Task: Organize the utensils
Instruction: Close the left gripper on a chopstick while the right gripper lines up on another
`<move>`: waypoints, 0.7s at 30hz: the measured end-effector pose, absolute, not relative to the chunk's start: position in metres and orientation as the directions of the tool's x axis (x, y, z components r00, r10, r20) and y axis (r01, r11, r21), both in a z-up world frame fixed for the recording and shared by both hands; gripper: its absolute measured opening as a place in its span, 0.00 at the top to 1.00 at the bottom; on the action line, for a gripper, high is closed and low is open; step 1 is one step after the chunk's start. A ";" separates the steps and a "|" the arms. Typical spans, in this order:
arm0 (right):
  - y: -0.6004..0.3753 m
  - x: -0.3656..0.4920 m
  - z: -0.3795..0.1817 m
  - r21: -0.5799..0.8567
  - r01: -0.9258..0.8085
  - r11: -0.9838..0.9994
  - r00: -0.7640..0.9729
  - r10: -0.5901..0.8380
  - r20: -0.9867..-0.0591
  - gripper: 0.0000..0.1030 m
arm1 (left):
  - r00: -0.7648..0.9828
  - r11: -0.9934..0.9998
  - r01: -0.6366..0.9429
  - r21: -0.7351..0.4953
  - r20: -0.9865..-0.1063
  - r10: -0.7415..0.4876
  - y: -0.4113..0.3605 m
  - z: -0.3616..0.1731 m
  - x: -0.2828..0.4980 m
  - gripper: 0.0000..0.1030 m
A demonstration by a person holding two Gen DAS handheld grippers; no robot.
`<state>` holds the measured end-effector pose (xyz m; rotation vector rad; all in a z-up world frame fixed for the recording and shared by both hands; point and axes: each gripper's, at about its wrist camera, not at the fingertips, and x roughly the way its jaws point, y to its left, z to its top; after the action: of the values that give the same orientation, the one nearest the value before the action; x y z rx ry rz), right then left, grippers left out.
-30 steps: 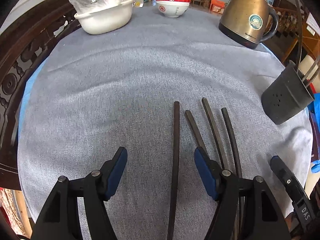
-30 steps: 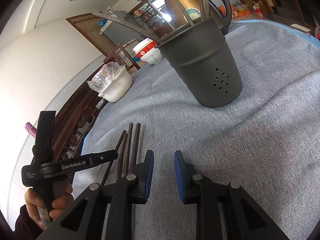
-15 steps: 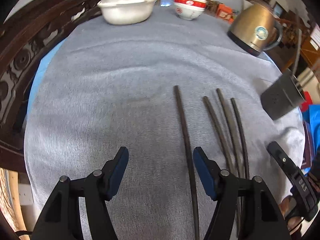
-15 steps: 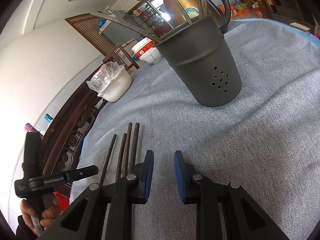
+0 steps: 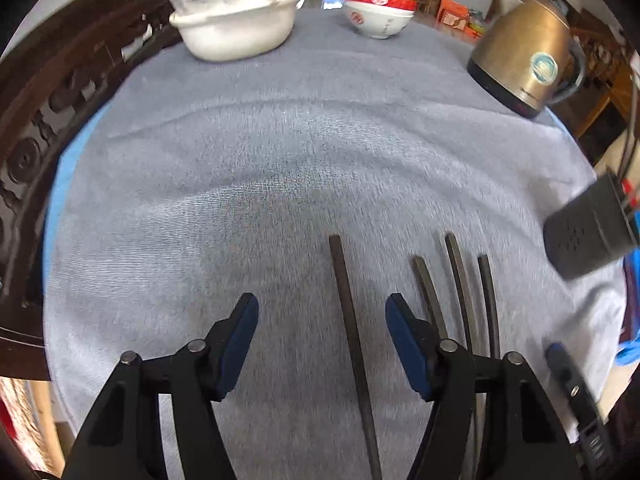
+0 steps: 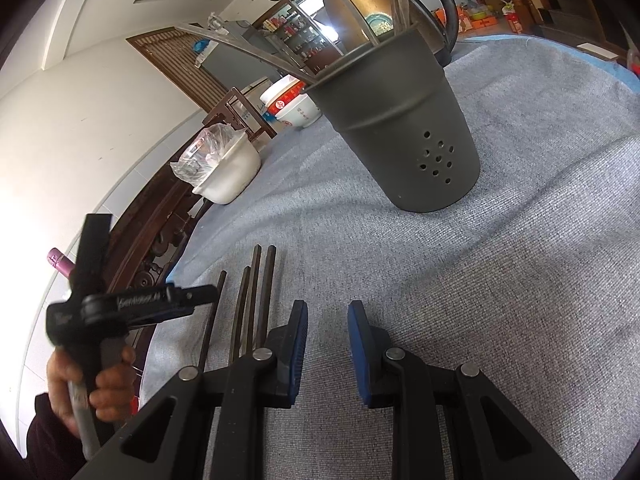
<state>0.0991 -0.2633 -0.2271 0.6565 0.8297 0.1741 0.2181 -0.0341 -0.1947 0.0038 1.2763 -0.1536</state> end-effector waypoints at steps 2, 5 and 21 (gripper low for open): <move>-0.264 0.099 -0.227 0.605 0.104 0.789 0.673 0.392 -0.628 0.76 | 0.264 0.989 0.105 -0.105 -0.956 -0.129 -0.031 -0.198 0.226 0.51; -0.264 0.099 -0.228 0.608 0.104 0.787 0.671 0.395 -0.627 0.76 | 0.227 0.986 0.095 -0.140 -0.961 -0.158 -0.028 -0.204 0.233 0.63; -0.263 0.100 -0.227 0.595 0.109 0.796 0.667 0.385 -0.638 0.76 | 0.175 0.968 0.176 -0.180 -0.962 -0.210 -0.036 -0.204 0.217 0.91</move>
<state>0.1001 -0.2626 -0.2275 0.6481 0.8404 0.1688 0.2174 -0.0357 -0.2035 -0.0297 1.3679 -0.2739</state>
